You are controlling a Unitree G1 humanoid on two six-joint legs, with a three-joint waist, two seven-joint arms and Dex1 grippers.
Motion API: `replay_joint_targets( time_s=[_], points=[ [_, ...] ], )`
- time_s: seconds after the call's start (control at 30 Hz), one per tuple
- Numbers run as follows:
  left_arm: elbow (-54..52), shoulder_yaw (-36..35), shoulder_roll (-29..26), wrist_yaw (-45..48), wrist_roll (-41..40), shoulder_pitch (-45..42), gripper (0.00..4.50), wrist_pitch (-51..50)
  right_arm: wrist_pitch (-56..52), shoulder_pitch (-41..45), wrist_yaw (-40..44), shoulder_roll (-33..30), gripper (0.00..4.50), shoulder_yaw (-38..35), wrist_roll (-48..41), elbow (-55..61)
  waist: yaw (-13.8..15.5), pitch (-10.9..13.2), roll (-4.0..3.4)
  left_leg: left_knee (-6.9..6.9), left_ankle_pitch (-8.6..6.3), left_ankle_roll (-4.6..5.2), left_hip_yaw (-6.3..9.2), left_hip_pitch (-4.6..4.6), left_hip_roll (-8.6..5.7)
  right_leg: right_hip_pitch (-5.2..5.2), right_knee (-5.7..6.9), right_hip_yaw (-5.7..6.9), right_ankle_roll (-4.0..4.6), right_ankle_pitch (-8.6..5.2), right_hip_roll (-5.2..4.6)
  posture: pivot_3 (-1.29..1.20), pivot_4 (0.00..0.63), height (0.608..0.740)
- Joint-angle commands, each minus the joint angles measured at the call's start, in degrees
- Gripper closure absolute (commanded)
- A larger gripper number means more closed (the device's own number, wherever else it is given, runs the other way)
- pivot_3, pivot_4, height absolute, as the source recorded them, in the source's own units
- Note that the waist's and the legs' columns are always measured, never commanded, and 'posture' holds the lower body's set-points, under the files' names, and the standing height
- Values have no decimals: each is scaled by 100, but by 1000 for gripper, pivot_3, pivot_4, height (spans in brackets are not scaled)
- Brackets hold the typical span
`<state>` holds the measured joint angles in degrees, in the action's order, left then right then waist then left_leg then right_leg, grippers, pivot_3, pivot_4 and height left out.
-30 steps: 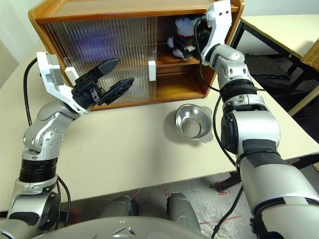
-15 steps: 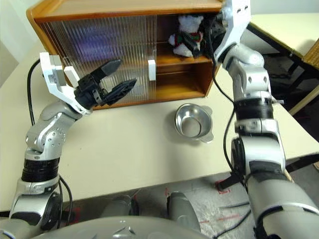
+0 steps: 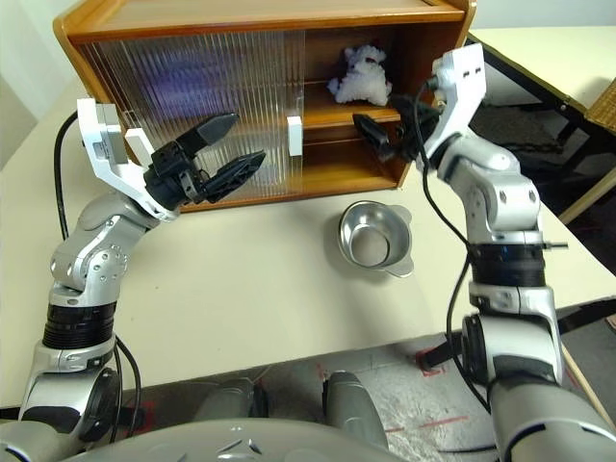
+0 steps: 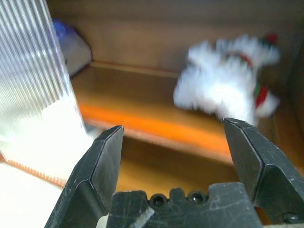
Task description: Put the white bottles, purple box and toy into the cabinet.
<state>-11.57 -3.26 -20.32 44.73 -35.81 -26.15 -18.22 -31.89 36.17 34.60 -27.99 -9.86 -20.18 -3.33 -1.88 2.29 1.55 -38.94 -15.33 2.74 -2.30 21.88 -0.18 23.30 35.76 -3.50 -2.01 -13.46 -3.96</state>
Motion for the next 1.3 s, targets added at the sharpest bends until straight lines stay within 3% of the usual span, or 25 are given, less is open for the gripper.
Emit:
replay_joint_targets(
  time_s=[0.03, 0.4, 0.53, 0.63, 0.83, 1.3],
  points=[
    [32, 5, -39, 37, 25, 29, 0, -23, -389, -532, 60, -147, 36, -273, -388, 679, 11, 0, 0, -1, 0, 0, 1, 4, 0, 1, -1, 0, -1, 0, 0, 13, 0, 740],
    [67, 28, -65, 91, -22, 15, 0, -82, -1096, -2655, 587, -336, 36, -1760, -2217, 1618, 39, -2, 6, -5, 3, 6, 0, 3, -1, -7, -11, -3, -14, 3, 10, -17, 0, 740],
    [36, 18, -77, 100, -44, 37, 0, -127, -1557, -3161, 365, -210, 36, -2138, -2866, 1617, 7, -2, 6, -6, 5, 10, -5, -7, -2, -15, -13, -10, -18, 0, 10, -21, 0, 740],
    [-10, 10, -96, 103, -70, 73, 0, -185, -2525, -3529, -167, -185, 36, -2503, -3609, 1462, -7, 0, 10, -6, 7, 11, -6, -30, -1, -43, -22, -10, -21, -7, 11, -21, 0, 740],
    [-48, -3, -113, 97, -88, 84, 0, -247, -3509, -3686, -721, -186, 36, -3091, -5017, 957, -22, 1, 8, -6, 5, 9, -7, -64, 2, -87, -30, -11, -36, -24, 9, -23, 0, 740],
    [-168, -27, -119, 31, -92, 147, 0, -323, -4007, -3961, -2308, -10, 36, -2797, -7169, 459, -15, 2, 8, -5, 5, 10, -5, -60, 4, -88, -38, -11, -44, -30, 10, 1, 8, 740]
  ],
)
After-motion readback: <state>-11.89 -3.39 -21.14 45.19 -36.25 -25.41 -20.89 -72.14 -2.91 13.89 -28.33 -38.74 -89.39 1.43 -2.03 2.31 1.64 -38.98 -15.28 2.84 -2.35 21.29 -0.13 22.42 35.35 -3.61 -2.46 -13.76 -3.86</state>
